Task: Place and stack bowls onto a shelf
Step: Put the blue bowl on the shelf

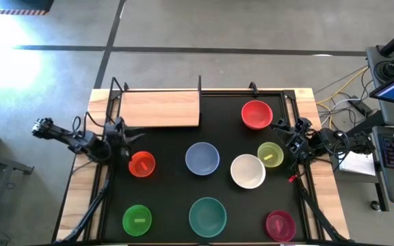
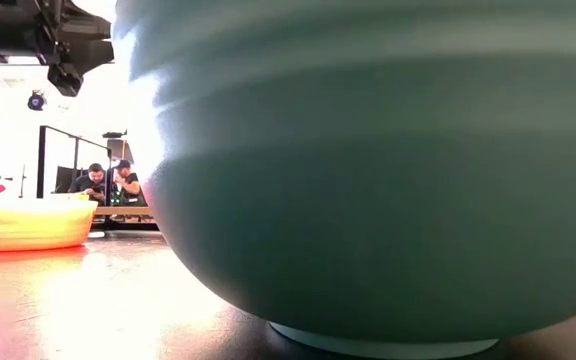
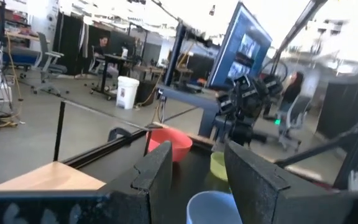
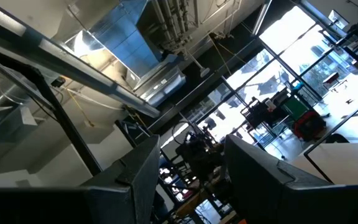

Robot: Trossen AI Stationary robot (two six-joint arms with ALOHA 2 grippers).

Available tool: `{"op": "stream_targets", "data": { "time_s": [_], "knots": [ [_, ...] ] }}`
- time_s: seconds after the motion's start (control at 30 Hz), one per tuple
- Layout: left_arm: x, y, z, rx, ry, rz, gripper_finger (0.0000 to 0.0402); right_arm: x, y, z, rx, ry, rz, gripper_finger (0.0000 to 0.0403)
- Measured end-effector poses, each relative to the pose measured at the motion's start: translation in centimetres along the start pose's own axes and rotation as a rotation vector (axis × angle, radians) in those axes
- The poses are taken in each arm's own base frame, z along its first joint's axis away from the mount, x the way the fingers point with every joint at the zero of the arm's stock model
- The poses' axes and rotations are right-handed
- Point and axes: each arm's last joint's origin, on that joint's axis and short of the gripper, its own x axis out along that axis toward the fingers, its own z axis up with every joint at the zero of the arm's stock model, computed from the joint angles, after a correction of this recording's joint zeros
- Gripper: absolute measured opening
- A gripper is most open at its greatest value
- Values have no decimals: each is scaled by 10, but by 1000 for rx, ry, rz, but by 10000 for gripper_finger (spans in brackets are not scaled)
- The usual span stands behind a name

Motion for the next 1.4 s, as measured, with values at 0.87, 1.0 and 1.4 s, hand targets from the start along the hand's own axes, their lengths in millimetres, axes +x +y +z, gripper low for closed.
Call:
{"op": "stream_targets", "data": {
  "time_s": [0.87,1.0,1.4],
  "knots": [
    [92,-84,-15,159,489,-73,130,0,0,0,0,0,0,171],
    [107,-97,-29,238,606,-84,130,0,0,0,0,0,1,171],
    [138,-118,-86,563,834,-164,130,0,0,0,0,0,0,171]
  ]
}}
